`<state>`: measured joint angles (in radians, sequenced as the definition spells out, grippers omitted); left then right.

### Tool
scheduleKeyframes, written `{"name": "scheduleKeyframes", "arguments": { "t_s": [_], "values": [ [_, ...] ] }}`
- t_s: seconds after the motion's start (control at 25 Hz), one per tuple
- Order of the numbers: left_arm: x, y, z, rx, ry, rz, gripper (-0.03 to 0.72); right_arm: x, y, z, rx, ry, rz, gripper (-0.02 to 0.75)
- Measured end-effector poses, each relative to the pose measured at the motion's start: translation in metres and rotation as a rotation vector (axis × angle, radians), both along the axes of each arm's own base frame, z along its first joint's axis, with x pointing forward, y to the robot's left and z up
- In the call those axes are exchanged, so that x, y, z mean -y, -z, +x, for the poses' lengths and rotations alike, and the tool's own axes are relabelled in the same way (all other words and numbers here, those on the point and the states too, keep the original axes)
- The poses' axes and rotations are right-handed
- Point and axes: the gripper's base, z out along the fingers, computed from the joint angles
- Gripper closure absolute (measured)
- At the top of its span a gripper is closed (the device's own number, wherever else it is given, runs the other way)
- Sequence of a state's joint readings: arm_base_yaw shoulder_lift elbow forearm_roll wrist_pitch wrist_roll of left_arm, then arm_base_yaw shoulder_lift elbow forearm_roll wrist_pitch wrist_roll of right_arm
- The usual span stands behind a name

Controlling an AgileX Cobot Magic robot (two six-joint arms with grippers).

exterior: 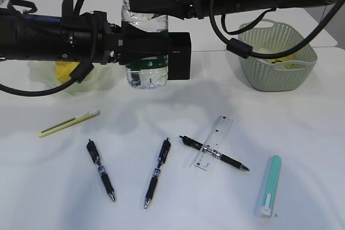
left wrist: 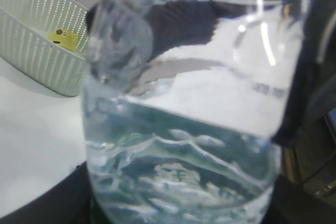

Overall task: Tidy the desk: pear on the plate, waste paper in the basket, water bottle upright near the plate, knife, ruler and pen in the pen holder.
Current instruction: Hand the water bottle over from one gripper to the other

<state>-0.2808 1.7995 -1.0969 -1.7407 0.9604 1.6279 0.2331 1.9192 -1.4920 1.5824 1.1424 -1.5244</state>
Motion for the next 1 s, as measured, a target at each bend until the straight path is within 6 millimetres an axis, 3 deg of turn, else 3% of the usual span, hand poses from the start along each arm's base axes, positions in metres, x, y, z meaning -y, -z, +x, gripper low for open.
{"name": "scheduleKeyframes", "arguments": {
  "t_s": [0.48,1.0],
  "values": [
    [0.0001,-0.0004,0.0002,0.002,0.000,0.000,0.276,0.0000,-0.0001,0.0002,-0.007,0.004,0.002,0.345],
    [0.0000,-0.0008,0.0007,-0.006,-0.008,-0.007,0.305,0.0001,-0.0002,0.0008,-0.019,0.011,0.006,0.215]
  ]
}}
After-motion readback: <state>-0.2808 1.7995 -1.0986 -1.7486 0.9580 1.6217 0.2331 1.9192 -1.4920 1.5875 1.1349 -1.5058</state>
